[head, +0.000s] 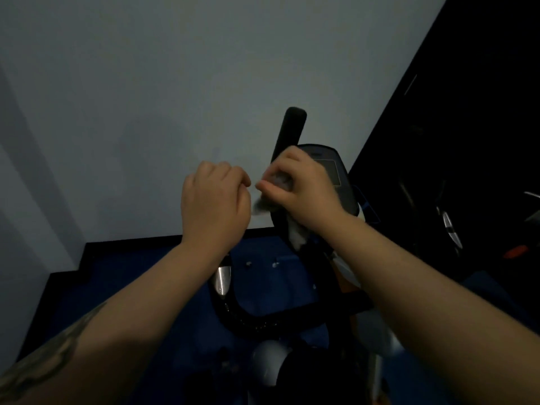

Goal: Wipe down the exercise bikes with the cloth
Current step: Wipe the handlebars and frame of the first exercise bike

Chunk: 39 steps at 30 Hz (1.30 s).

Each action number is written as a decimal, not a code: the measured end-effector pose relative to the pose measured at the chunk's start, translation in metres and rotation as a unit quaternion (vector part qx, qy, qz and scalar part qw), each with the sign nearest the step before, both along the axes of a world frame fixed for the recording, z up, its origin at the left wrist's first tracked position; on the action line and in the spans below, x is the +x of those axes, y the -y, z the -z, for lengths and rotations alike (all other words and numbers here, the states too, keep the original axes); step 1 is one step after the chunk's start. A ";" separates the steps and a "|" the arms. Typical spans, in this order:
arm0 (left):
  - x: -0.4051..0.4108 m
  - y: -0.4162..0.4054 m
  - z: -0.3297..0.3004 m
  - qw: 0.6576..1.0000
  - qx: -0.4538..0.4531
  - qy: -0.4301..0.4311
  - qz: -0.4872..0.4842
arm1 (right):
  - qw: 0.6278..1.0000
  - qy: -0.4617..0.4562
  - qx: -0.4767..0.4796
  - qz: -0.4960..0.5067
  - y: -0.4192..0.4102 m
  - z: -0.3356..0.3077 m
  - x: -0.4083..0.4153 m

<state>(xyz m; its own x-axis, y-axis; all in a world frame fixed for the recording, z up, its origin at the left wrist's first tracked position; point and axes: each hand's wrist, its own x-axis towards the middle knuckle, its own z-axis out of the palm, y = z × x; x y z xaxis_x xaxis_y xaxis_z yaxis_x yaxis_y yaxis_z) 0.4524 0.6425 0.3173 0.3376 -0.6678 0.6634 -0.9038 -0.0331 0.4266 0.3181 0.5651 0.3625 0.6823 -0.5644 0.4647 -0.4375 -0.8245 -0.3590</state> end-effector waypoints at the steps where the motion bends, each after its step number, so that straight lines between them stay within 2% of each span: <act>1: 0.000 0.000 0.000 1.000 -0.001 0.001 0.003 | 0.999 0.034 0.006 0.031 -0.003 0.005 0.007; 4: 0.000 0.000 0.001 1.000 -0.006 -0.001 0.006 | 0.996 0.076 0.027 0.031 -0.022 0.032 -0.017; 8: 0.001 0.001 0.003 1.000 -0.017 -0.012 0.014 | 0.996 0.025 0.081 -0.036 -0.019 0.026 -0.055; 11: 0.001 0.001 0.002 1.000 -0.020 -0.013 0.021 | 0.983 0.154 0.071 0.072 0.005 0.013 -0.021; 13: 0.001 0.001 0.002 1.000 -0.010 -0.011 0.019 | 0.960 0.205 0.127 0.140 0.006 0.018 0.006; 16: 0.001 0.001 0.002 1.000 -0.010 -0.011 0.026 | 0.944 0.200 0.252 0.080 -0.004 0.043 -0.013; 18: 0.001 0.001 0.002 0.999 -0.014 -0.013 0.027 | 0.940 0.146 0.308 0.014 -0.007 0.045 -0.045; 20: 0.001 0.002 0.001 1.000 -0.010 -0.012 0.025 | 0.964 0.063 0.257 -0.007 0.001 0.029 -0.055; 21: 0.001 0.002 0.001 1.000 -0.007 -0.012 0.024 | 0.976 0.059 0.210 0.002 0.007 0.020 -0.048; 23: 0.002 0.002 0.001 1.000 -0.003 -0.009 0.023 | 0.979 0.120 0.159 0.049 0.011 0.005 -0.020; 26: 0.002 0.001 0.003 1.000 -0.002 -0.004 0.026 | 0.970 0.166 0.141 0.108 -0.005 0.020 0.008; 28: 0.002 0.002 0.003 1.000 -0.005 -0.007 0.027 | 0.971 0.162 0.158 0.080 -0.017 0.036 -0.007; 32: 0.001 0.002 0.003 1.000 -0.010 -0.010 0.026 | 0.972 0.064 0.225 -0.003 -0.001 0.016 -0.038; 36: 0.002 0.001 0.003 1.000 -0.008 -0.008 0.025 | 0.947 0.229 0.210 0.083 0.015 0.004 0.005; 38: 0.002 0.001 0.003 1.000 -0.007 -0.008 0.027 | 0.935 0.260 0.222 0.090 0.004 0.023 0.008; 39: 0.001 0.001 0.002 0.999 -0.009 -0.010 0.030 | 0.937 0.245 0.241 0.071 -0.001 0.034 -0.003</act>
